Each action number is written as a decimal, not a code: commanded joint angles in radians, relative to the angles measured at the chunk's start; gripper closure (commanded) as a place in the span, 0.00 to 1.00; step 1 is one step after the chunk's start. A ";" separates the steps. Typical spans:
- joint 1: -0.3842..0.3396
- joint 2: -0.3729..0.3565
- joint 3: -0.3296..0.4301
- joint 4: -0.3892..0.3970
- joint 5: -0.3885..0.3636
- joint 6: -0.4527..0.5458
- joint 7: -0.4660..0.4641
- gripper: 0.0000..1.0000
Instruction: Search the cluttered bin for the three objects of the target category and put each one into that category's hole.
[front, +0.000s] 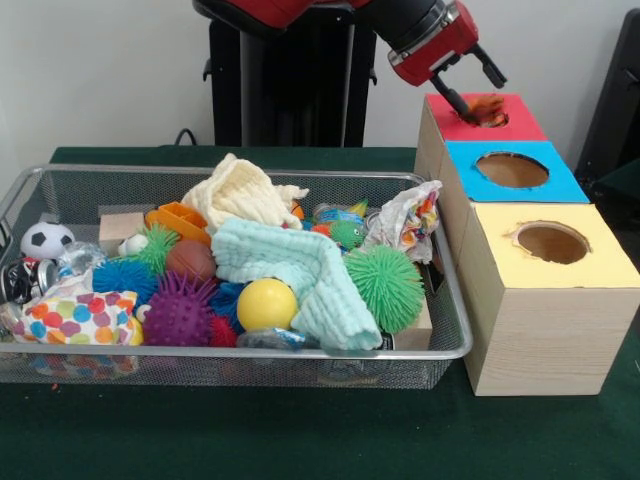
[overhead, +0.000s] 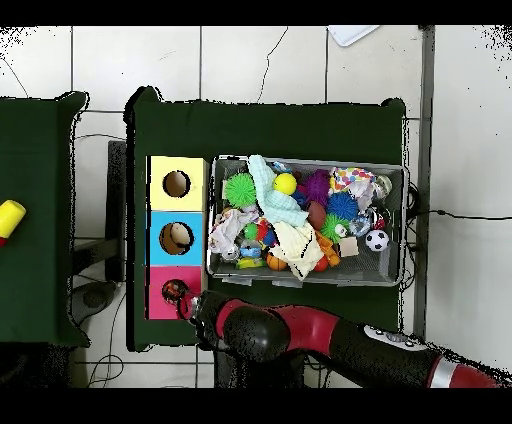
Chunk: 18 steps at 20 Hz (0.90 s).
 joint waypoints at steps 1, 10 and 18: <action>-0.021 -0.023 -0.025 -0.175 -0.027 0.057 0.047 0.00; -0.056 -0.091 0.016 -0.177 -0.001 0.180 0.006 0.00; 0.042 -0.260 -0.108 -0.213 -0.022 0.244 0.026 0.00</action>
